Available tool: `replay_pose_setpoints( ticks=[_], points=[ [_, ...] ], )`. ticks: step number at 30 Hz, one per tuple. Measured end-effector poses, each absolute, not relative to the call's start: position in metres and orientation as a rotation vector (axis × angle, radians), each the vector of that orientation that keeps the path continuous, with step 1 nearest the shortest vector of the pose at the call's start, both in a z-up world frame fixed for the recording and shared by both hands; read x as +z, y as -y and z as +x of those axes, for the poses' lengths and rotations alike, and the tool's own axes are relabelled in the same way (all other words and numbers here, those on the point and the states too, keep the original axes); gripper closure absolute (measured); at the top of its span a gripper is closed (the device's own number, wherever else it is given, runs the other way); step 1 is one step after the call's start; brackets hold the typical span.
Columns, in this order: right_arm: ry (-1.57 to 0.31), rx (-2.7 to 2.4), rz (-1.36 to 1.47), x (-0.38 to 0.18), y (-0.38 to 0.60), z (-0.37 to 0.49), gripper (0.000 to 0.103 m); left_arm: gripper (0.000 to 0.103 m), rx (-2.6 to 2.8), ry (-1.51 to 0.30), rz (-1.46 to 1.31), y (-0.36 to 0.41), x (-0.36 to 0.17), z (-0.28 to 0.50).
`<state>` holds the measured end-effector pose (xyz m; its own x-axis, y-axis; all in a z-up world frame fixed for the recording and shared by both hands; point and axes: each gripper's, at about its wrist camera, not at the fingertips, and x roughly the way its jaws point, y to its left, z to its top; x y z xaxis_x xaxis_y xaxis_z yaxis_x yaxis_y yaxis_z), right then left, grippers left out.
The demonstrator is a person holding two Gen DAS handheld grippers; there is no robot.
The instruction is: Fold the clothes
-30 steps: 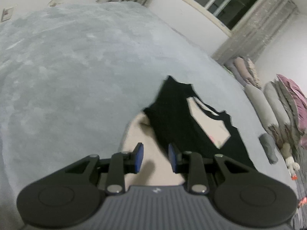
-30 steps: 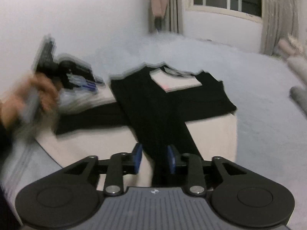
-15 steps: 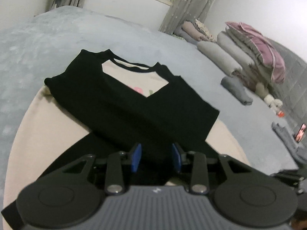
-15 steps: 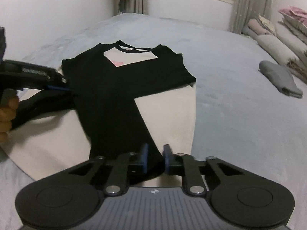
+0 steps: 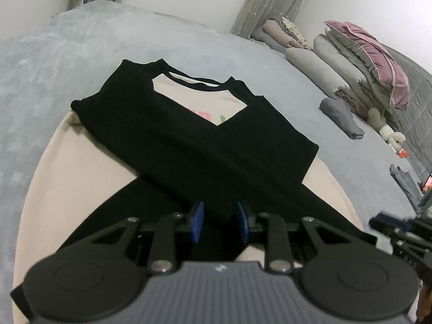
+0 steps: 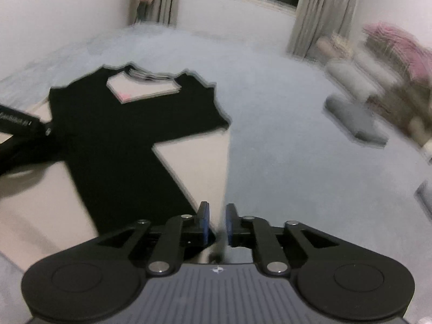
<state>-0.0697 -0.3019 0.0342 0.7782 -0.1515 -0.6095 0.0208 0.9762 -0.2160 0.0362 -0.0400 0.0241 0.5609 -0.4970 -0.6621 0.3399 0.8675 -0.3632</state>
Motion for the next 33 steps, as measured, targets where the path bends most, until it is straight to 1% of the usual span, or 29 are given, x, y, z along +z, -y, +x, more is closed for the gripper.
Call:
replay_pose_setpoints(
  ticks=[1,3,6,9,10,11,13,17,21,22,25,26,30,32,33],
  points=[
    [-0.640,-0.057,-0.189,0.039,0.301,-0.074,0.083,0.078,-0.497,-0.848,-0.213,0.038,0.025,0.037],
    [-0.590,0.021,-0.156,0.046,0.298,-0.080,0.081,0.078,-0.490,-0.857,-0.243,0.030,0.028,0.040],
    [-0.648,0.157,-0.167,0.039,0.282,-0.076,0.081,0.077,-0.429,-0.836,-0.299,0.004,0.034,0.052],
    [-0.745,0.213,-0.271,0.023,0.260,-0.071,0.082,0.077,-0.361,-0.809,-0.363,-0.024,0.038,0.064],
    [-0.748,0.203,-0.309,0.020,0.257,-0.072,0.082,0.077,-0.344,-0.802,-0.396,-0.035,0.037,0.068],
    [-0.743,0.193,-0.316,0.021,0.257,-0.072,0.087,0.076,-0.326,-0.796,-0.429,-0.046,0.035,0.073],
    [-0.730,0.146,-0.283,0.026,0.266,-0.071,0.100,0.072,-0.290,-0.782,-0.493,-0.067,0.033,0.082],
    [-0.719,0.063,-0.258,0.026,0.281,-0.068,0.100,0.071,-0.218,-0.752,-0.622,-0.110,0.028,0.099],
    [-0.694,0.099,-0.240,0.029,0.276,-0.071,0.100,0.069,-0.244,-0.741,-0.699,-0.113,0.023,0.112],
    [-0.679,0.119,-0.231,0.031,0.272,-0.072,0.098,0.069,-0.253,-0.746,-0.702,-0.110,0.021,0.115],
    [-0.656,0.177,-0.213,0.033,0.258,-0.072,0.087,0.069,-0.275,-0.758,-0.709,-0.101,0.015,0.124],
    [-0.661,0.183,-0.232,0.031,0.252,-0.071,0.085,0.069,-0.280,-0.763,-0.708,-0.099,0.012,0.128],
    [-0.694,0.182,-0.293,0.020,0.239,-0.064,0.083,0.069,-0.258,-0.779,-0.728,-0.095,0.000,0.145],
    [-0.697,0.170,-0.292,0.019,0.239,-0.061,0.081,0.066,-0.249,-0.775,-0.773,-0.095,-0.005,0.152],
    [-0.698,0.164,-0.289,0.019,0.239,-0.060,0.079,0.063,-0.248,-0.775,-0.794,-0.096,-0.007,0.154]
  ],
)
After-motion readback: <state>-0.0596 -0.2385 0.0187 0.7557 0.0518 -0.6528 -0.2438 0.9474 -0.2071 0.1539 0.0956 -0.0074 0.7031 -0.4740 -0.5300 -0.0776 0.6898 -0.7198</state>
